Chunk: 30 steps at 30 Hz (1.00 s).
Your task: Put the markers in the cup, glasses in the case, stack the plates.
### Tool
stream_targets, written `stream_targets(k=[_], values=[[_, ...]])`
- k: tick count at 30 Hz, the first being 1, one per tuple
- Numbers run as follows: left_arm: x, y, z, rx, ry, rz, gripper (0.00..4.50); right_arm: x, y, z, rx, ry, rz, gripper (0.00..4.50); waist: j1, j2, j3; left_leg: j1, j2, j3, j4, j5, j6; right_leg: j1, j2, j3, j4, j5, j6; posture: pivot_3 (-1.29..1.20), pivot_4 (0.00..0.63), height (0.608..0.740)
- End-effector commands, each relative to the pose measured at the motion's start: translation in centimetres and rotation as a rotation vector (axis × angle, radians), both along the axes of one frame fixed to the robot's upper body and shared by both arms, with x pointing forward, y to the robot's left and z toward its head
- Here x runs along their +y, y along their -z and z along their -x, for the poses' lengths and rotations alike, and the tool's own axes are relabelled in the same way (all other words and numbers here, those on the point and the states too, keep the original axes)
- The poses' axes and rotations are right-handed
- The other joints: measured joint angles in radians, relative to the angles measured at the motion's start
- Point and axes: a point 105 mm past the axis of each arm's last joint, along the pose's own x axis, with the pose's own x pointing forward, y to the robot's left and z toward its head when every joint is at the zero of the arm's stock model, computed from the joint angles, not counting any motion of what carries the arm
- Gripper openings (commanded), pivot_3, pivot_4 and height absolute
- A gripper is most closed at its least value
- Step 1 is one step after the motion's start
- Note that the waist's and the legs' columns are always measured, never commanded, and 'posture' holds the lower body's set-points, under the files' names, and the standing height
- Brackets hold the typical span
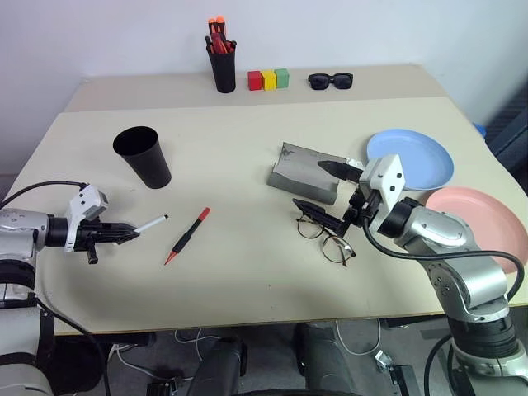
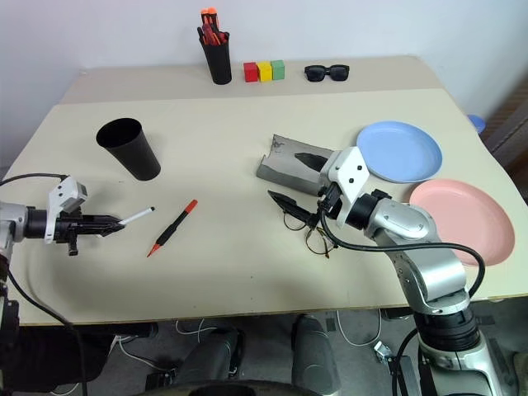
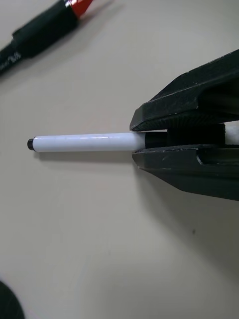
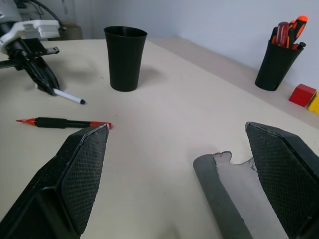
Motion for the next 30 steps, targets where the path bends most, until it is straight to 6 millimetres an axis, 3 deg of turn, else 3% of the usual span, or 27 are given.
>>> stream_targets(k=[1,5,9,12,15,19,23,27,30], values=[[-1.4,-2.0,0.2,-0.053,0.026,0.085,0.03,0.2,-1.0,0.2,-0.049,-0.028,-0.018,4.50,0.002,0.000,0.000,0.000,0.000,0.000,0.000,0.000,0.000,0.000,0.000,0.000,0.000,0.000,0.000,0.00,0.150,0.740],[-4.4,-6.3,-0.8,-0.257,0.059,0.228,0.03,-0.3,-0.8,0.6,0.024,-0.086,-0.091,4.50,0.014,-0.001,0.001,-0.001,0.002,-0.001,0.001,0.000,0.000,0.000,0.000,0.000,0.000,0.000,0.000,0.00,0.150,0.740],[-6.5,-12.0,-3.1,-0.604,-0.013,0.339,0.03,-0.1,-1.1,2.1,0.052,-0.195,-0.174,4.50,0.016,-0.001,0.001,-0.001,0.001,-0.003,0.002,0.000,-0.001,0.001,-0.001,0.000,-0.001,0.000,0.000,0.00,0.150,0.740],[-7.8,-14.9,-4.0,-0.720,-0.048,0.438,0.03,0.4,-0.5,2.8,0.101,-0.251,-0.167,4.50,0.008,-0.001,0.000,-0.001,0.001,-0.003,0.001,0.001,-0.001,0.001,-0.001,0.000,-0.001,0.001,0.000,0.00,0.150,0.740],[-8.2,-16.8,-4.8,-0.818,-0.089,0.487,0.03,0.7,-0.9,3.1,0.145,-0.297,-0.222,4.50,0.002,-0.001,0.000,0.000,0.000,-0.001,0.000,0.001,-0.001,0.001,0.000,0.000,-0.001,0.001,0.000,0.00,0.150,0.740],[-6.6,-19.0,-6.6,-0.937,-0.222,0.542,0.03,0.9,-1.3,2.7,0.143,-0.292,-0.231,4.50,0.007,-0.001,0.000,0.000,0.000,-0.001,0.001,0.001,-0.001,0.000,0.000,0.000,-0.001,0.001,-0.001,0.00,0.150,0.740],[-5.2,-19.7,-8.9,-1.024,-0.381,0.594,0.03,1.0,-1.4,2.5,0.127,-0.281,-0.223,4.50,0.014,-0.001,0.000,-0.001,-0.001,-0.001,0.001,0.001,-0.001,0.001,0.000,0.000,-0.002,0.001,0.000,0.00,0.150,0.740],[-5.6,-18.5,-10.4,-0.985,-0.431,0.680,0.03,1.1,-1.8,2.2,0.104,-0.270,-0.222,4.50,0.013,-0.001,0.000,-0.001,-0.002,-0.001,0.002,0.001,-0.001,0.001,-0.001,0.000,-0.003,0.002,0.001,0.00,0.150,0.740],[-4.3,-16.9,-10.9,-0.962,-0.549,0.744,0.03,0.8,-2.0,2.2,0.085,-0.251,-0.215,4.50,0.008,-0.001,0.000,-0.002,-0.002,-0.001,0.002,0.001,-0.001,0.001,-0.001,0.000,-0.003,0.002,0.001,0.00,0.150,0.740]])
